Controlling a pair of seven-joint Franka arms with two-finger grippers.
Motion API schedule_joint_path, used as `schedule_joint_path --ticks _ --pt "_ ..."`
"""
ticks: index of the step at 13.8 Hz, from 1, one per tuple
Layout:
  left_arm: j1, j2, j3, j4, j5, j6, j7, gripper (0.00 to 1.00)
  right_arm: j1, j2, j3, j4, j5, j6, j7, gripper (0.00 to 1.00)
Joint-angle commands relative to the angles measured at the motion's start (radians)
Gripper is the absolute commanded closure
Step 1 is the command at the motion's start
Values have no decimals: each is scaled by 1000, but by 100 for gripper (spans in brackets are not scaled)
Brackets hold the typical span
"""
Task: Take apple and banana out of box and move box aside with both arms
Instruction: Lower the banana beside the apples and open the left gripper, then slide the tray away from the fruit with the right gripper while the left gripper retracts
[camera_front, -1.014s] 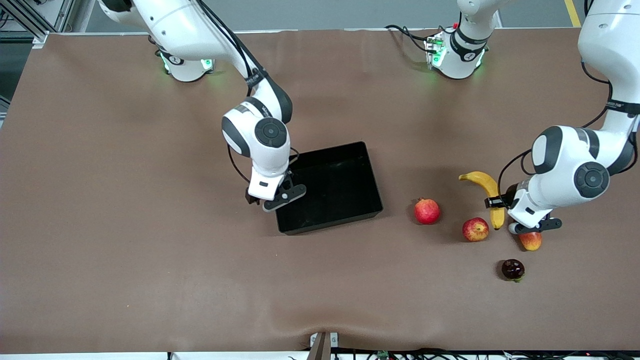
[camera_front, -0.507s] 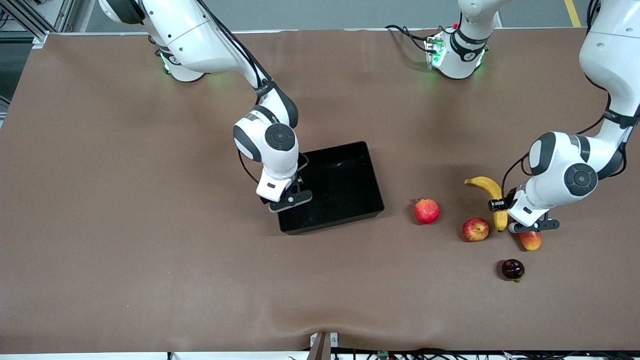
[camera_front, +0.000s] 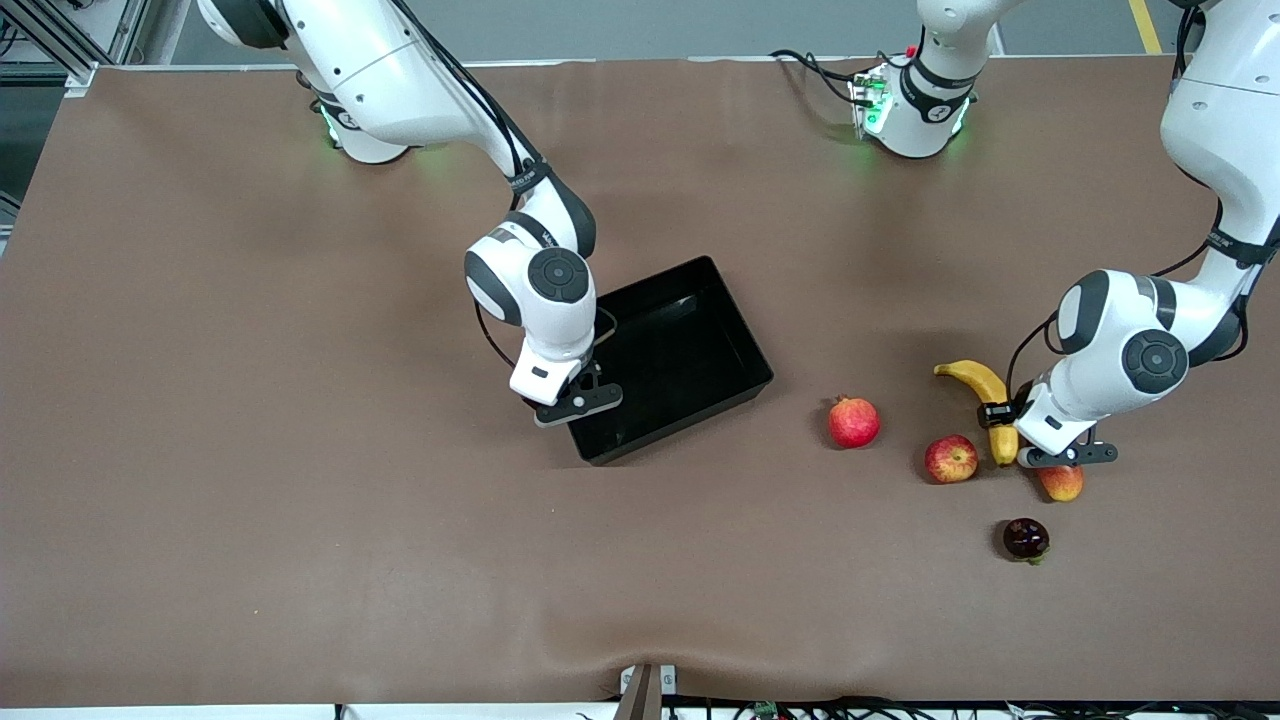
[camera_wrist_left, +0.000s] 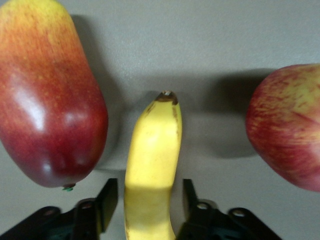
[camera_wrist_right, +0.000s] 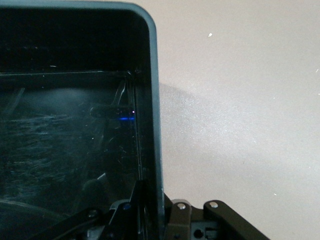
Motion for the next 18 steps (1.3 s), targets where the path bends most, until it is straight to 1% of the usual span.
schedule_joint_path --ticks 1,3,5,6,7,8,9,11,12,14,15,16,18 --pt "7 -44 -21 3 21 2 2 0 -21 -38 5 9 -6 -45 -4 100" --pt "12 -94 -62 9 15 -17 -3 0 -47 -79 11 7 3 -89 -20 100" --pt "12 -154 -82 21 7 -55 -1 0 -69 -133 9 9 78 -134 -69 100" --pt "12 -182 -93 36 5 -87 -1 0 -89 -162 9 7 104 -146 -85 100" --pt "12 -200 -102 64 4 -130 -1 0 -112 -191 11 7 110 -174 -86 100" --pt "12 -214 -124 102 4 -197 -1 0 -133 -224 11 9 116 -198 -88 100" --pt "12 -222 -141 152 4 -274 -1 0 -173 -257 13 7 142 -215 -97 100" --pt "12 -222 -183 272 2 -452 0 0 -247 -313 9 7 254 -243 -202 100" --pt "12 -222 -206 329 2 -535 0 0 -300 -336 9 9 297 -264 -264 100" --pt "12 -236 -266 433 -1 -703 0 0 -400 -377 9 7 357 -302 -373 100" --pt "13 -252 -285 469 -24 -765 2 0 -457 -389 9 7 384 -328 -423 100" --pt "13 -281 -288 489 -65 -802 2 0 -509 -397 9 7 418 -359 -488 100" --pt "21 -352 -285 496 -161 -830 5 0 -627 -396 8 6 504 -401 -626 100"
